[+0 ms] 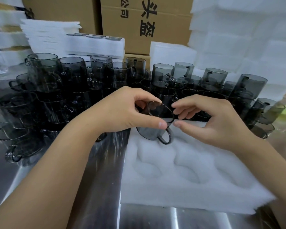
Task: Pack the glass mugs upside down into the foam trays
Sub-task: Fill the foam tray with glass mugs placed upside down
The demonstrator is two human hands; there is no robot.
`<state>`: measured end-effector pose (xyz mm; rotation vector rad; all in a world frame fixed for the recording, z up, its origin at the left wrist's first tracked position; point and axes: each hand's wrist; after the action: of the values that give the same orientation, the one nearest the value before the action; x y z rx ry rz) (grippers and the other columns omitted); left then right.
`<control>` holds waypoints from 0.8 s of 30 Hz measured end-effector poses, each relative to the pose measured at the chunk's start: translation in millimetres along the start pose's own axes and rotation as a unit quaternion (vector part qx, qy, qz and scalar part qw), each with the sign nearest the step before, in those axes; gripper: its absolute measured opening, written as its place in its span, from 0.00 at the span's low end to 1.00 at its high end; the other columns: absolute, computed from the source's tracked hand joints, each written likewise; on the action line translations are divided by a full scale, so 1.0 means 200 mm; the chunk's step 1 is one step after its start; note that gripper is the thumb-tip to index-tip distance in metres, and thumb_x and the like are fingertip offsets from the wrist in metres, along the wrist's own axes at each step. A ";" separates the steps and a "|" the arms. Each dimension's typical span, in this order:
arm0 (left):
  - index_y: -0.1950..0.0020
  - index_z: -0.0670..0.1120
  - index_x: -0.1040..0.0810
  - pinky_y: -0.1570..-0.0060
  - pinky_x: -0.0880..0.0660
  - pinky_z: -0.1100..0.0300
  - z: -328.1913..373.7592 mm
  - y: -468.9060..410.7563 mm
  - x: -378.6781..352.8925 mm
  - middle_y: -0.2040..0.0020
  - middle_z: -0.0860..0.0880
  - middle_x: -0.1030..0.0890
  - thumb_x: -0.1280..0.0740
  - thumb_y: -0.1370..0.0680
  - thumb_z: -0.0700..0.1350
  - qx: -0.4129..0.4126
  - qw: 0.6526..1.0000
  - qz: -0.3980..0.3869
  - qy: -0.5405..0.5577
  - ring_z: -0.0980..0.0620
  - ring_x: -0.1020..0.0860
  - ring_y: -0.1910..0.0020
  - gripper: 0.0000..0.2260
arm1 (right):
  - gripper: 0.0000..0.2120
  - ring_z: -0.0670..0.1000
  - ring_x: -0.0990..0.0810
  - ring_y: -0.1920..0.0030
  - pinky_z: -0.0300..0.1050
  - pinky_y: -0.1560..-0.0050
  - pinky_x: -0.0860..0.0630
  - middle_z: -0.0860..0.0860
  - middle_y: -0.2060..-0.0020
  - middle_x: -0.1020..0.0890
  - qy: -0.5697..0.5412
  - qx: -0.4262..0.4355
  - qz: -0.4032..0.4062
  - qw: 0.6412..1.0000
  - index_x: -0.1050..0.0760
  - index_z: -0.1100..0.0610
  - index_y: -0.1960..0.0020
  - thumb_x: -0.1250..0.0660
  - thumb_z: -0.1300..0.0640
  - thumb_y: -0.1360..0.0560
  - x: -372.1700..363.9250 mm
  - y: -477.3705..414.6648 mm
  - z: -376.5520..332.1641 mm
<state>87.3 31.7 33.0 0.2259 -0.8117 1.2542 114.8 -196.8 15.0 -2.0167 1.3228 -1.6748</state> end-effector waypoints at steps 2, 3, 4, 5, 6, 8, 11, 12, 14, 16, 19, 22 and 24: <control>0.49 0.63 0.19 0.52 0.24 0.71 -0.01 0.00 0.01 0.52 0.63 0.18 0.23 0.42 0.65 0.003 1.000 -0.016 0.023 0.64 0.20 0.53 0.23 | 0.14 0.43 0.18 0.56 0.37 0.53 0.22 0.44 0.55 0.18 -0.015 -0.006 -0.009 1.000 0.22 0.52 0.45 0.27 0.56 0.30 0.00 0.00 -0.01; 0.48 0.62 0.20 0.49 0.23 0.68 -0.02 0.00 0.02 0.51 0.63 0.18 0.22 0.42 0.63 0.007 0.999 -0.022 0.032 0.64 0.20 0.51 0.24 | 0.14 0.44 0.18 0.56 0.38 0.53 0.22 0.44 0.55 0.18 -0.025 -0.012 -0.014 1.000 0.22 0.52 0.45 0.27 0.56 0.30 0.00 0.00 -0.01; 0.46 0.62 0.20 0.47 0.23 0.65 -0.02 0.01 0.02 0.51 0.63 0.18 0.22 0.43 0.63 0.012 0.999 -0.024 0.036 0.64 0.20 0.50 0.26 | 0.13 0.44 0.18 0.56 0.39 0.54 0.21 0.43 0.55 0.18 -0.033 -0.018 -0.020 0.999 0.21 0.53 0.46 0.27 0.56 0.30 0.00 0.00 -0.01; 0.45 0.61 0.21 0.45 0.22 0.63 -0.03 0.01 0.03 0.50 0.63 0.18 0.23 0.43 0.62 0.019 0.999 -0.024 0.034 0.65 0.21 0.48 0.28 | 0.12 0.44 0.18 0.56 0.41 0.54 0.21 0.42 0.55 0.18 -0.036 -0.023 -0.027 0.999 0.20 0.54 0.46 0.28 0.55 0.30 0.00 0.00 -0.01; 0.43 0.60 0.21 0.45 0.23 0.61 -0.03 0.01 0.03 0.49 0.63 0.18 0.25 0.44 0.62 0.026 0.999 -0.024 0.030 0.66 0.21 0.47 0.29 | 0.12 0.43 0.18 0.56 0.41 0.54 0.21 0.40 0.55 0.19 -0.037 -0.027 -0.034 0.998 0.20 0.54 0.47 0.29 0.55 0.30 0.00 0.00 -0.01; 0.41 0.60 0.22 0.43 0.24 0.61 -0.03 0.01 0.04 0.48 0.64 0.19 0.24 0.43 0.63 0.035 0.999 -0.025 0.021 0.68 0.23 0.46 0.31 | 0.12 0.42 0.18 0.56 0.39 0.53 0.22 0.38 0.55 0.19 -0.044 -0.041 -0.046 0.997 0.19 0.53 0.47 0.30 0.54 0.30 0.00 0.00 -0.02; 0.43 0.61 0.22 0.44 0.24 0.62 -0.02 0.02 0.03 0.49 0.66 0.19 0.22 0.42 0.61 0.041 0.999 -0.021 0.014 0.68 0.22 0.47 0.28 | 0.12 0.41 0.18 0.56 0.37 0.53 0.22 0.38 0.55 0.18 -0.054 -0.059 -0.050 0.996 0.20 0.49 0.46 0.31 0.53 0.29 0.00 0.00 -0.02; 0.45 0.63 0.22 0.45 0.24 0.63 -0.01 0.02 0.03 0.50 0.67 0.19 0.22 0.43 0.64 0.043 0.999 -0.018 0.008 0.69 0.22 0.48 0.28 | 0.11 0.41 0.18 0.56 0.36 0.53 0.23 0.38 0.55 0.18 -0.053 -0.065 -0.052 0.995 0.20 0.49 0.46 0.32 0.52 0.29 0.00 0.00 -0.02; 0.49 0.65 0.22 0.48 0.24 0.67 0.00 0.03 0.03 0.51 0.71 0.21 0.27 0.47 0.68 0.045 0.999 -0.009 -0.013 0.70 0.22 0.50 0.28 | 0.10 0.40 0.18 0.56 0.36 0.53 0.23 0.37 0.56 0.18 -0.046 -0.074 -0.055 0.995 0.20 0.46 0.47 0.31 0.54 0.28 0.00 0.00 -0.01; 0.50 0.65 0.22 0.51 0.25 0.69 0.01 0.03 0.03 0.52 0.72 0.22 0.31 0.49 0.69 0.045 0.998 0.000 -0.036 0.71 0.22 0.51 0.28 | 0.13 0.39 0.18 0.56 0.34 0.53 0.23 0.37 0.56 0.18 -0.038 -0.079 -0.057 0.995 0.21 0.43 0.48 0.30 0.59 0.27 0.00 0.00 -0.01; 0.46 0.63 0.22 0.49 0.24 0.68 0.02 0.04 0.02 0.53 0.68 0.20 0.32 0.48 0.69 0.046 0.996 0.009 -0.071 0.70 0.22 0.52 0.31 | 0.16 0.41 0.18 0.57 0.37 0.53 0.22 0.37 0.56 0.17 -0.026 -0.091 -0.058 0.994 0.22 0.40 0.48 0.30 0.61 0.27 0.00 0.00 0.00; 0.41 0.59 0.21 0.47 0.23 0.65 0.04 0.04 0.02 0.52 0.65 0.20 0.33 0.46 0.69 0.040 0.992 0.009 -0.116 0.68 0.22 0.52 0.36 | 0.16 0.46 0.18 0.58 0.44 0.53 0.22 0.42 0.57 0.15 -0.024 -0.106 -0.068 0.992 0.22 0.40 0.48 0.30 0.60 0.27 0.00 0.01 0.00; 0.40 0.59 0.21 0.49 0.24 0.67 0.05 0.04 0.02 0.52 0.66 0.21 0.34 0.46 0.70 0.043 0.988 0.001 -0.148 0.69 0.23 0.53 0.36 | 0.15 0.51 0.18 0.61 0.46 0.56 0.22 0.45 0.59 0.15 -0.025 -0.109 -0.076 0.991 0.21 0.42 0.46 0.30 0.61 0.27 0.00 0.01 0.00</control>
<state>75.5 31.1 40.1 0.4890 -1.0125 1.2764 114.1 -197.0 13.7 -2.3208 1.4211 -1.5879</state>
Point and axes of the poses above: each hand's wrist, its own y-axis away from the middle knuckle, its own x-axis out of the back of the hand, z = x × y
